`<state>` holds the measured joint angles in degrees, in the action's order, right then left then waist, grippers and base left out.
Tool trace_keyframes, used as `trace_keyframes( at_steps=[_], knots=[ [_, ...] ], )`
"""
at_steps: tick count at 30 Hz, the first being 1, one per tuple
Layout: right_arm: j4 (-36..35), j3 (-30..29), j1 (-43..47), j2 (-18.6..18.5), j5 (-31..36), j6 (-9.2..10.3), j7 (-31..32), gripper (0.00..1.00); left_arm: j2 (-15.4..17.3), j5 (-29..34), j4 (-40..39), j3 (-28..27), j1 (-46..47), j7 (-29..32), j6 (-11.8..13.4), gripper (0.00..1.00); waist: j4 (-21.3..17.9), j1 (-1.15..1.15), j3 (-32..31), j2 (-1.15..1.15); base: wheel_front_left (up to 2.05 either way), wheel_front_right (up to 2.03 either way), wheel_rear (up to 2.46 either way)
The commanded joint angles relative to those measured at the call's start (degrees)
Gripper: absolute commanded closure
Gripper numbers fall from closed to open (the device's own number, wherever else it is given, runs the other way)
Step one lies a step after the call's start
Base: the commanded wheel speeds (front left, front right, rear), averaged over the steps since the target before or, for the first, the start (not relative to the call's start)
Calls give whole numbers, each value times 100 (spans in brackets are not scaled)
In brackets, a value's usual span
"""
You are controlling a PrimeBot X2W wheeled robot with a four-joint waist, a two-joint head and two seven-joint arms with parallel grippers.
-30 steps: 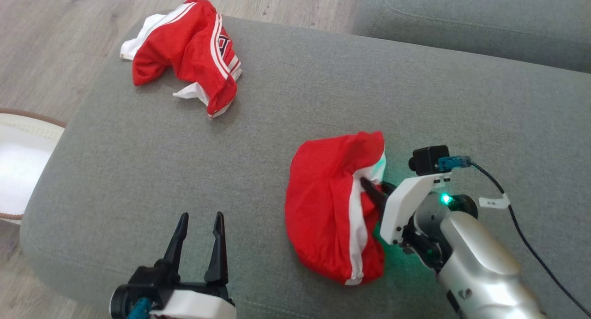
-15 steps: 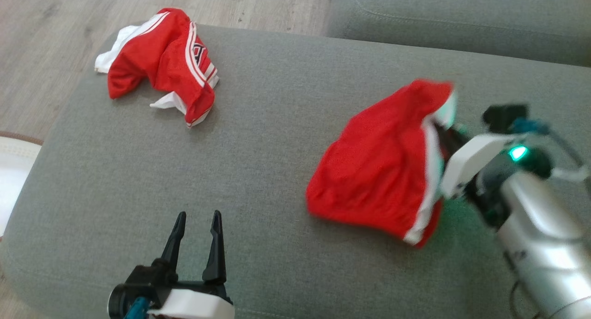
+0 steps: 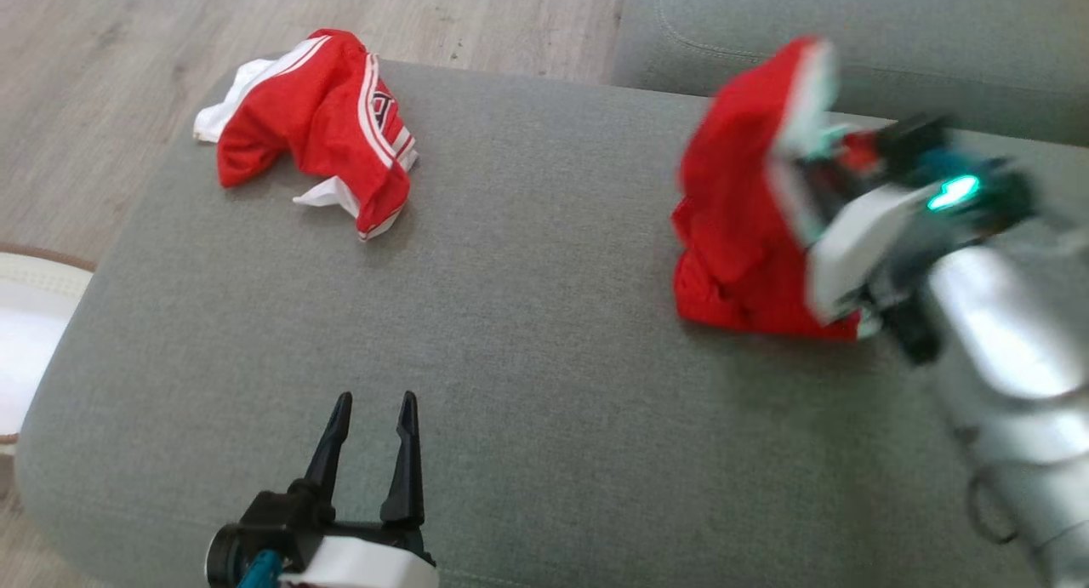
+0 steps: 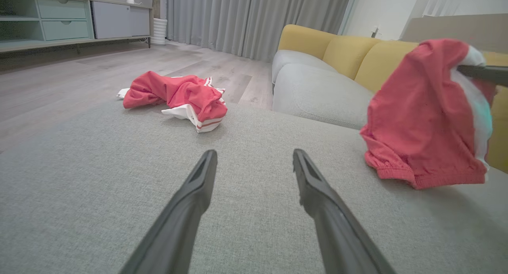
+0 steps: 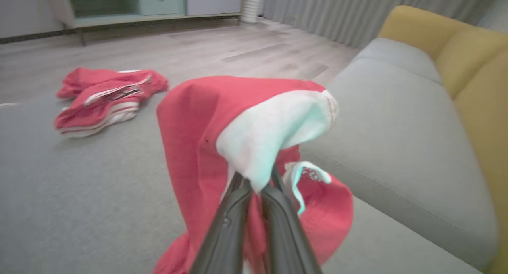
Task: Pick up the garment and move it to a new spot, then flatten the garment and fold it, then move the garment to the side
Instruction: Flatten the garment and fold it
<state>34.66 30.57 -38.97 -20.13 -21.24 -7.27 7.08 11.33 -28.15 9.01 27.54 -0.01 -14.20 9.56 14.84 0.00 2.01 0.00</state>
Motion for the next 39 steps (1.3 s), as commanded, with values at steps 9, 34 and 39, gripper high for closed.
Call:
trace_keyframes(
  at_steps=[9,34,39],
  knots=[
    [-260,2073,352,573,-65,-22,4,100,68,46,-215,-114,211,2,7,0,207,0,24,0,0,0,0],
    [-20,2581,594,552,-252,-22,-955,0,80,-13,-188,-106,153,-29,64,0,-179,0,-2,0,0,0,0],
    [-65,2666,780,487,-378,-22,-741,0,73,-16,-189,-90,210,-33,48,0,-151,0,72,0,0,0,0]
  ],
)
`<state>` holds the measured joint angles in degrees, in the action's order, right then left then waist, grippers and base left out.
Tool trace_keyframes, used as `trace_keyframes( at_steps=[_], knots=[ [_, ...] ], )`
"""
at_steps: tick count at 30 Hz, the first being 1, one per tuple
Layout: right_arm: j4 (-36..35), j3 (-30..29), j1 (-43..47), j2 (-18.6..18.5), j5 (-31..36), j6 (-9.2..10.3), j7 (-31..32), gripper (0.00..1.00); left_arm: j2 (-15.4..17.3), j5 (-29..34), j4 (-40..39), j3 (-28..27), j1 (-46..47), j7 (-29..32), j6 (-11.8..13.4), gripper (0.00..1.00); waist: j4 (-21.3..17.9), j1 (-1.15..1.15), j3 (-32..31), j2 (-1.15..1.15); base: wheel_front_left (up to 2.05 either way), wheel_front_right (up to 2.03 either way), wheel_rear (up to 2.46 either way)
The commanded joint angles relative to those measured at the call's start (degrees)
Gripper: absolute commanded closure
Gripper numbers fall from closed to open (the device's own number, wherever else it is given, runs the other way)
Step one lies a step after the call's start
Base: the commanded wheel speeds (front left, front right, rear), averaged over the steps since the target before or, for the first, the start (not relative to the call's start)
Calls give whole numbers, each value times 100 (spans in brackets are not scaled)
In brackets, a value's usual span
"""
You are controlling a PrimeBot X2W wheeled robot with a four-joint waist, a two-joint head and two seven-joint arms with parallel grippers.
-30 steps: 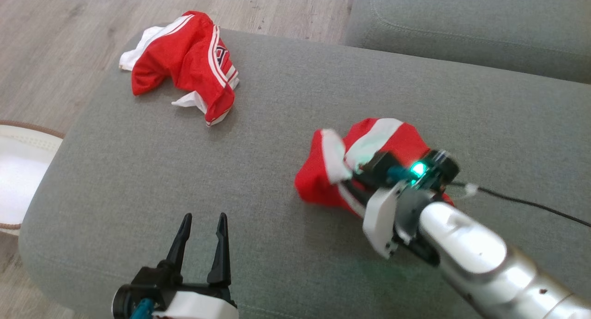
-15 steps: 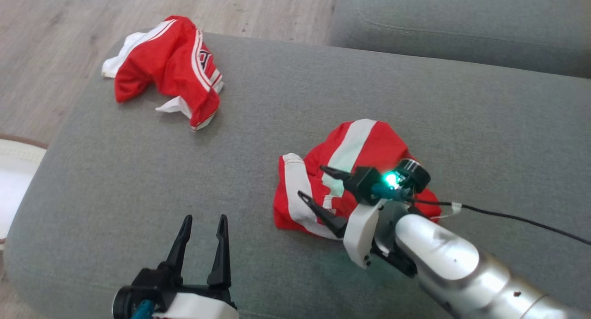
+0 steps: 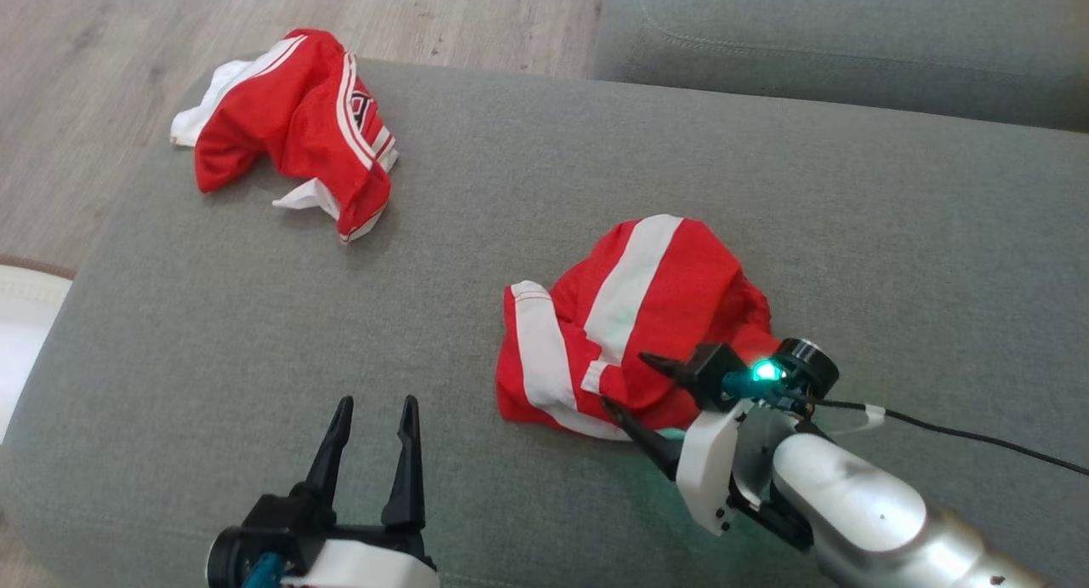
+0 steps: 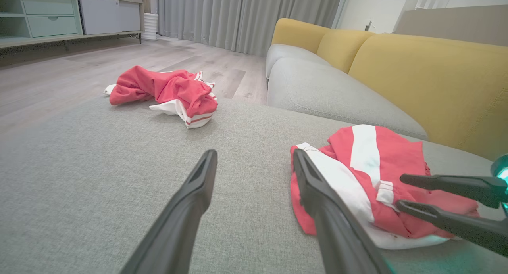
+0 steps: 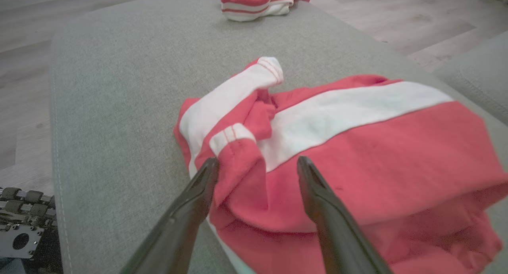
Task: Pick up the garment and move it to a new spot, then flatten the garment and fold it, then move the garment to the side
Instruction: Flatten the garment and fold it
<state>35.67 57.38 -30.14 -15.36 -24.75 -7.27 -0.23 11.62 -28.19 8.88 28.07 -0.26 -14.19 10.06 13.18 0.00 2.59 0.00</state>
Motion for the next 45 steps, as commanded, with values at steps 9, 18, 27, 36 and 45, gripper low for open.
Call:
trace_keyframes(
  at_steps=[9,18,27,36,45],
  knots=[
    [5,-163,-270,38,-104,-22,-15,100,18,-18,-124,-125,295,-45,-18,0,221,0,68,0,0,0,0],
    [185,-981,-1221,-21,125,-22,11,100,-52,-1,-110,-86,357,-59,-68,0,463,0,162,0,0,0,0],
    [1639,-1249,-2383,114,663,-22,80,0,-281,76,33,69,612,-72,-239,0,917,0,438,0,0,0,0],
    [2577,-1685,-2827,455,909,-22,-1024,0,-402,151,120,-33,696,-79,-288,0,739,0,573,0,0,0,0],
    [2304,-2242,-1991,336,663,-22,-1455,0,-362,255,43,-265,528,-80,-301,0,32,0,362,0,0,0,0]
  ],
)
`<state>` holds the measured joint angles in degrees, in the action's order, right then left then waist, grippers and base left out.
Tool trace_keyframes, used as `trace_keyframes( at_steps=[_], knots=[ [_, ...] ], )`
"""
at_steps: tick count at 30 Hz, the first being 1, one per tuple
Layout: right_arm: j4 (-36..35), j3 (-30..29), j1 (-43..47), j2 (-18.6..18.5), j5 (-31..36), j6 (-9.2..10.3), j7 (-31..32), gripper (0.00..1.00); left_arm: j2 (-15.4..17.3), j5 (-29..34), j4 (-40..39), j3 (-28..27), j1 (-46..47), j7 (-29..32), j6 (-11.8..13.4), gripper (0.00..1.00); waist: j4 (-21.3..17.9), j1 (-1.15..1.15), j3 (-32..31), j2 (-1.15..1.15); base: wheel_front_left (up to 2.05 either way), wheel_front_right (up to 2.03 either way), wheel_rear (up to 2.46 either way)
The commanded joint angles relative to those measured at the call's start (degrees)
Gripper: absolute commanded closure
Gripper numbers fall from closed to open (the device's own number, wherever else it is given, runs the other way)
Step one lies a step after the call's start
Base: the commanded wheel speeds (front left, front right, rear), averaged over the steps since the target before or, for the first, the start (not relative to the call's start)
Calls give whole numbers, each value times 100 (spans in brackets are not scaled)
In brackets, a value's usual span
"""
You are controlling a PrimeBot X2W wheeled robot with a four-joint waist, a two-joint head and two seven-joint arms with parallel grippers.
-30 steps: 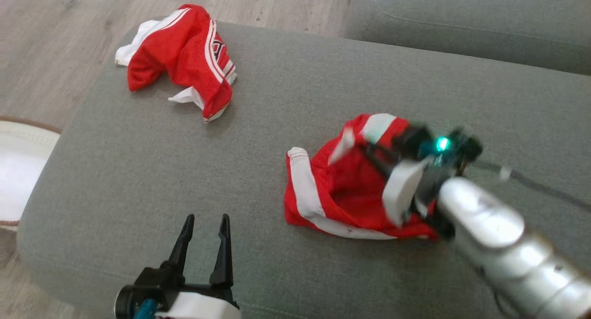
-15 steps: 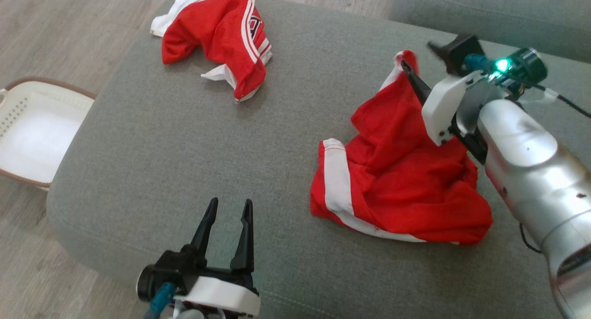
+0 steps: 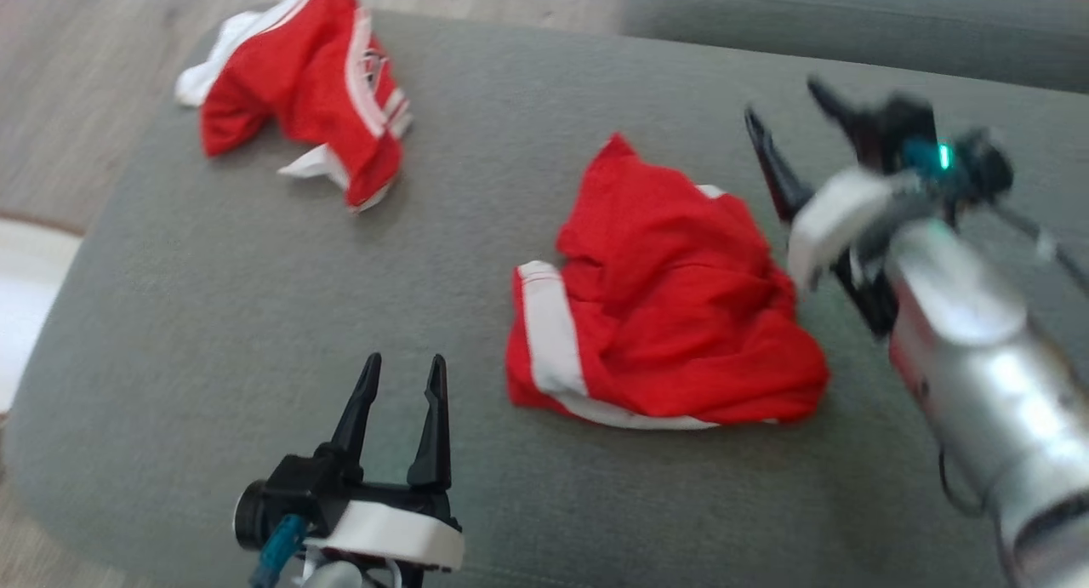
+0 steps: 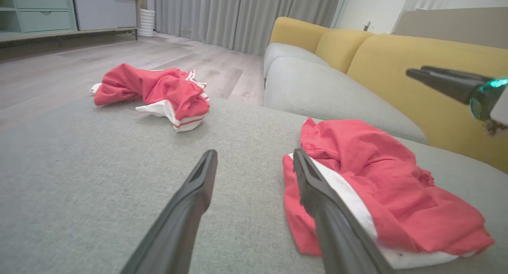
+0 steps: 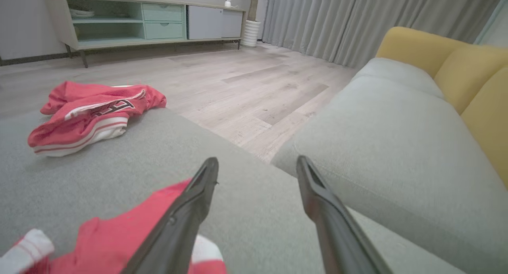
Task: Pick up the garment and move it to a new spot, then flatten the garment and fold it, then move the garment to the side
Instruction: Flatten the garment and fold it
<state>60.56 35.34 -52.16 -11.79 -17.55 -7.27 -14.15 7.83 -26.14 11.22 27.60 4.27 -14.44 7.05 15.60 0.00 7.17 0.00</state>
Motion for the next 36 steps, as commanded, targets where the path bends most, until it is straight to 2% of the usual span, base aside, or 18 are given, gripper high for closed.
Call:
trace_keyframes(
  at_steps=[1,10,14,19,25,36],
  knots=[
    [-292,-117,387,-59,-76,-22,-72,0,23,60,-204,-237,54,-55,-1,0,-283,0,-120,0,0,0,0],
    [-1734,-1095,2467,-236,74,-22,-84,0,95,105,-282,-352,-102,-55,17,0,-765,0,-281,0,0,0,0],
    [-2244,-1408,3360,-72,275,-22,-38,0,132,101,-276,-366,-161,-55,22,0,-857,0,-350,0,0,0,0],
    [-2806,-1499,4190,216,383,-22,279,0,169,98,-275,-345,-195,-54,21,0,-869,0,-393,0,0,0,0],
    [-3069,-1451,4404,425,434,-22,651,0,201,108,-283,-302,-182,-10,34,0,-802,0,-378,0,0,0,0],
    [-2436,-1555,3917,668,127,-22,655,0,249,104,-300,-242,-178,31,57,0,-561,0,-342,0,0,0,0]
  ],
)
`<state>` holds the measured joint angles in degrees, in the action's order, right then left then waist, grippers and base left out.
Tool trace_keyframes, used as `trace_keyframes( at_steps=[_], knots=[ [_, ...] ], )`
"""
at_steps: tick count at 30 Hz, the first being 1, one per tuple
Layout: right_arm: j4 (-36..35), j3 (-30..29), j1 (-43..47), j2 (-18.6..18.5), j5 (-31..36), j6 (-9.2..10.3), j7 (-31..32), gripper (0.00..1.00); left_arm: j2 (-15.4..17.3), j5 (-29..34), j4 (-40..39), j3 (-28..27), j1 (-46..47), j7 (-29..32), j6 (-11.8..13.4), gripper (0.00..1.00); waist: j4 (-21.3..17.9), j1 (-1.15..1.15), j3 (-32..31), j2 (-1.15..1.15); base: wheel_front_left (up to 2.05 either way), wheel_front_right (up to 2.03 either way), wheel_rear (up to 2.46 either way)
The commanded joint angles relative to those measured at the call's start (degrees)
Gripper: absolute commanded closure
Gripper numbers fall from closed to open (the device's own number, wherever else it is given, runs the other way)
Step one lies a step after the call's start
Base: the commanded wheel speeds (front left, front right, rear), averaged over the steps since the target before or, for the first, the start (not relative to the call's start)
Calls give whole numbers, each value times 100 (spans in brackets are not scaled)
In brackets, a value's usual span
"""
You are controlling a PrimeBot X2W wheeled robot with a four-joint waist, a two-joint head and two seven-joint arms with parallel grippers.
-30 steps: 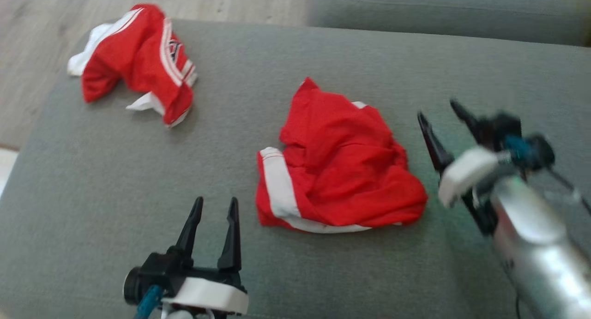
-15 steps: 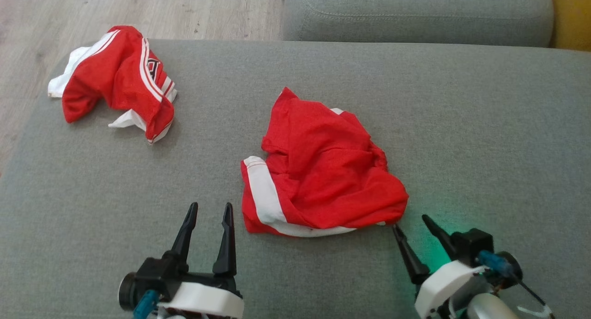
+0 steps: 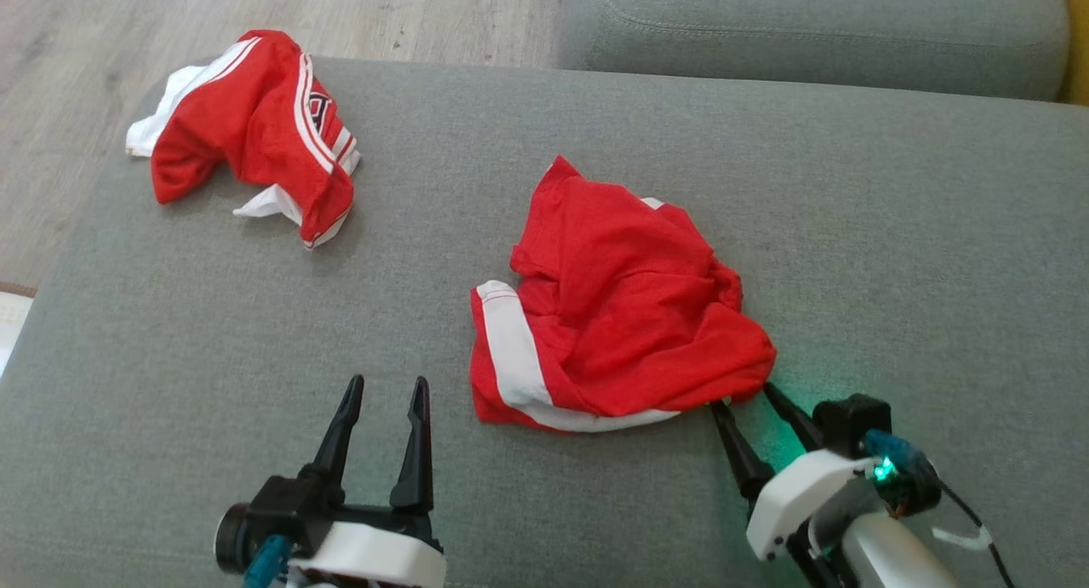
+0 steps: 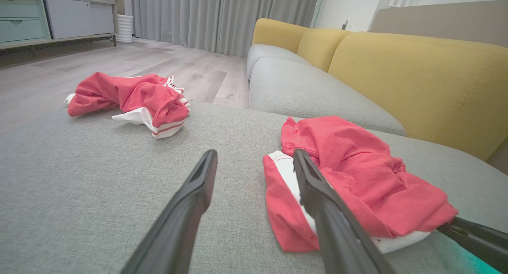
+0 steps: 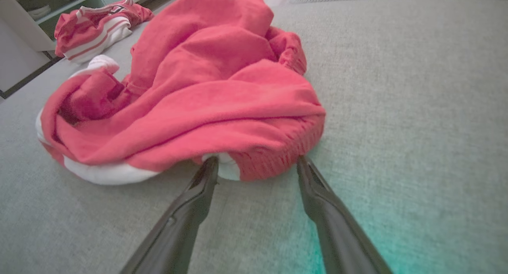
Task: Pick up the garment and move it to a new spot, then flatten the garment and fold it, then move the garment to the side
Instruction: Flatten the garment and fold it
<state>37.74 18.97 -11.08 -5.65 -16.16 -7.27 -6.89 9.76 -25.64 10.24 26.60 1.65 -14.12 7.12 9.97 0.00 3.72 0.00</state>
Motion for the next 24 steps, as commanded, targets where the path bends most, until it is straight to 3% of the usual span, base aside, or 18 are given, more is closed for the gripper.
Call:
trace_keyframes(
  at_steps=[1,3,5,8,17,24],
  knots=[
    [-90,77,-249,69,-46,-22,-98,0,60,51,-207,-140,81,0,52,0,8,0,9,0,0,0,0],
    [29,77,-363,100,-123,-22,-143,0,66,47,-215,-135,81,2,59,0,15,0,21,0,0,0,0],
    [142,103,-474,124,-192,-22,-179,58,71,42,-226,-134,83,3,71,0,5,0,41,0,0,0,0],
    [324,174,-664,141,-282,-22,-216,100,73,39,-241,-132,91,1,88,0,-33,0,84,0,0,0,0],
    [725,370,-1170,1,-426,-22,-427,100,79,32,-250,-112,148,-6,108,0,-178,0,163,0,0,0,0],
    [311,325,-1051,-644,166,-22,-156,100,85,-1,-272,-148,101,-20,156,0,-333,0,132,0,0,0,0]
  ],
)
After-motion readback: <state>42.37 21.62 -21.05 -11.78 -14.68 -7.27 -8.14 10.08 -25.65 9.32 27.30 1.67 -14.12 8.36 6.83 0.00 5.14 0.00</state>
